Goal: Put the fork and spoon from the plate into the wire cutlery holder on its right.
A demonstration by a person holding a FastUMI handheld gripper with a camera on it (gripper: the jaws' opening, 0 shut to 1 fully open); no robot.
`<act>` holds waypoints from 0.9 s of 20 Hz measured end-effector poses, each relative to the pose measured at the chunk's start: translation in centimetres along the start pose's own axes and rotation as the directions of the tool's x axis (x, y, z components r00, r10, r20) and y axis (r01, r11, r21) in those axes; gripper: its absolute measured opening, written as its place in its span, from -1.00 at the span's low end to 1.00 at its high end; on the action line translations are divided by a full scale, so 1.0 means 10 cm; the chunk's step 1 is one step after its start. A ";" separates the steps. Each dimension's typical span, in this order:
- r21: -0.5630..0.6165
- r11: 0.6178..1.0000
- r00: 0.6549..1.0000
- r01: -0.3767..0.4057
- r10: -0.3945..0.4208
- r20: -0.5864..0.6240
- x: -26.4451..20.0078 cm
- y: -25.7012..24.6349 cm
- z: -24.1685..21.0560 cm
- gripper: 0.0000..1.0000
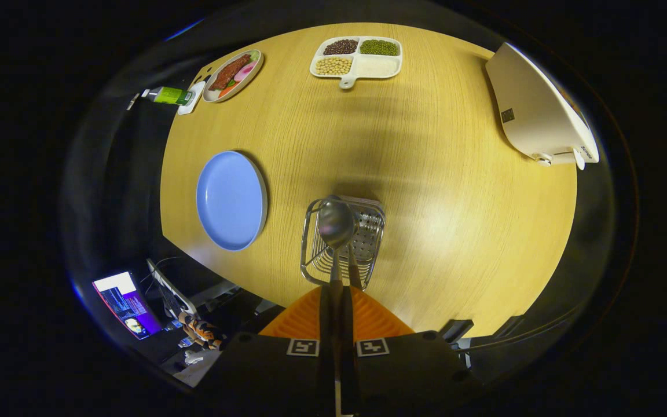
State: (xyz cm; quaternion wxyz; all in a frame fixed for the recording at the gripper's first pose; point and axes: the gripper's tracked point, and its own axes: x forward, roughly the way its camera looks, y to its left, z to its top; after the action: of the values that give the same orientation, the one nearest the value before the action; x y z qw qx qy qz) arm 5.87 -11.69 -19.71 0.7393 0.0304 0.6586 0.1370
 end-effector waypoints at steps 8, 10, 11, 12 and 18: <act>0.036 0.999 0.999 -0.017 0.016 0.035 -0.04 0.07 0.02 -0.45; 0.046 0.999 0.999 -0.018 0.016 0.052 -0.06 0.08 0.03 -0.39; 0.050 0.998 0.998 -0.024 0.021 0.065 -0.08 0.09 0.03 -0.38; 0.052 0.998 0.997 -0.024 0.020 0.079 -0.11 0.09 0.03 -0.31; 0.036 0.993 0.947 -0.115 0.098 0.305 -0.62 0.44 0.14 0.77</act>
State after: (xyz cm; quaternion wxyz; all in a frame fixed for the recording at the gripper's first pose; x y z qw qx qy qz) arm 5.94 -8.82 -12.54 0.8220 0.1064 0.5382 0.1529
